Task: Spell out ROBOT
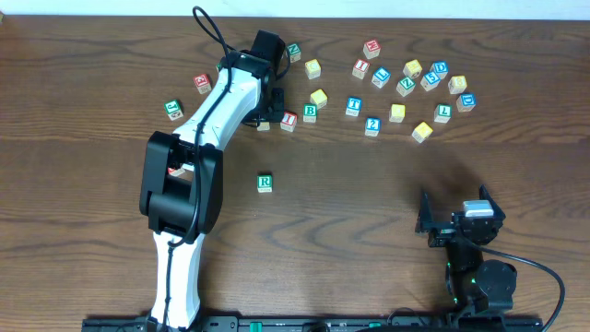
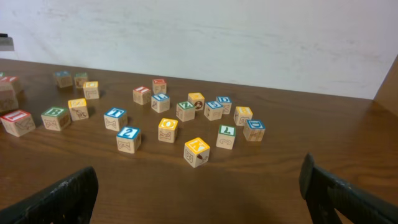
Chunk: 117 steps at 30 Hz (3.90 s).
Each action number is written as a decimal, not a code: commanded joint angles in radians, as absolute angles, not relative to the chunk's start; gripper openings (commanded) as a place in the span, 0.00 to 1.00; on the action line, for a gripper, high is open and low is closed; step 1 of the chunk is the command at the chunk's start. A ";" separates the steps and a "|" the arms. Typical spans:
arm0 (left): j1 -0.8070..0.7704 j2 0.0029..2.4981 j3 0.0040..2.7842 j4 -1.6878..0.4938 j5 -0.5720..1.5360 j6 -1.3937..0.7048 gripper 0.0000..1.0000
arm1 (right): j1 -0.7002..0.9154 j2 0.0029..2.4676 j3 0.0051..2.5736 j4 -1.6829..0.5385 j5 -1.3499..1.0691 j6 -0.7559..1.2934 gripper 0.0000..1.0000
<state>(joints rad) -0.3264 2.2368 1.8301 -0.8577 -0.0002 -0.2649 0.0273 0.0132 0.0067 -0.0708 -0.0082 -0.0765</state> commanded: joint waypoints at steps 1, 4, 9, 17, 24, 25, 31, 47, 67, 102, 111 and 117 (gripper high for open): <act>-0.326 2.210 1.850 -0.863 -0.012 -0.266 0.47 | 0.020 0.013 0.006 -0.075 -0.014 -0.065 0.99; -0.327 2.210 1.850 -0.863 -0.012 -0.266 0.47 | 0.020 0.013 0.006 -0.075 -0.014 -0.065 0.99; -0.327 2.212 1.850 -0.857 -0.012 -0.266 0.47 | 0.020 0.013 0.006 -0.075 -0.014 -0.065 0.99; -0.327 2.237 1.849 -0.850 -0.012 -0.266 0.47 | 0.020 0.013 0.006 -0.075 -0.014 -0.065 0.99; -0.326 2.241 1.848 -0.851 -0.012 -0.266 0.47 | 0.020 0.013 0.006 -0.075 -0.014 -0.065 0.99; -0.326 2.241 1.844 -0.849 -0.012 -0.266 0.47 | 0.020 0.013 0.006 -0.075 -0.014 -0.065 0.99; -0.326 2.241 1.825 -0.836 -0.012 -0.266 0.47 | 0.020 0.013 0.006 -0.075 -0.014 -0.065 0.99; -0.326 2.243 1.809 -0.835 -0.012 -0.267 0.47 | 0.020 0.013 0.006 -0.075 -0.014 -0.065 0.99; -0.327 2.243 1.766 -0.823 -0.012 -0.271 0.47 | 0.020 0.013 0.006 -0.075 -0.014 -0.065 0.99; -0.327 2.243 1.756 -0.807 -0.008 -0.274 0.26 | 0.020 0.013 0.006 -0.075 -0.014 -0.065 0.99; -0.327 2.243 1.756 -0.807 -0.008 -0.273 0.26 | 0.020 0.013 0.006 -0.075 -0.014 -0.065 0.99; -0.326 2.242 1.764 -0.808 -0.009 -0.270 0.26 | 0.020 0.013 0.006 -0.075 -0.014 -0.065 0.99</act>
<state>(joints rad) -0.3264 2.2368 1.7672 -0.8043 0.0002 -0.2684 0.0273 0.0132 0.0067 -0.0708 -0.0082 -0.0765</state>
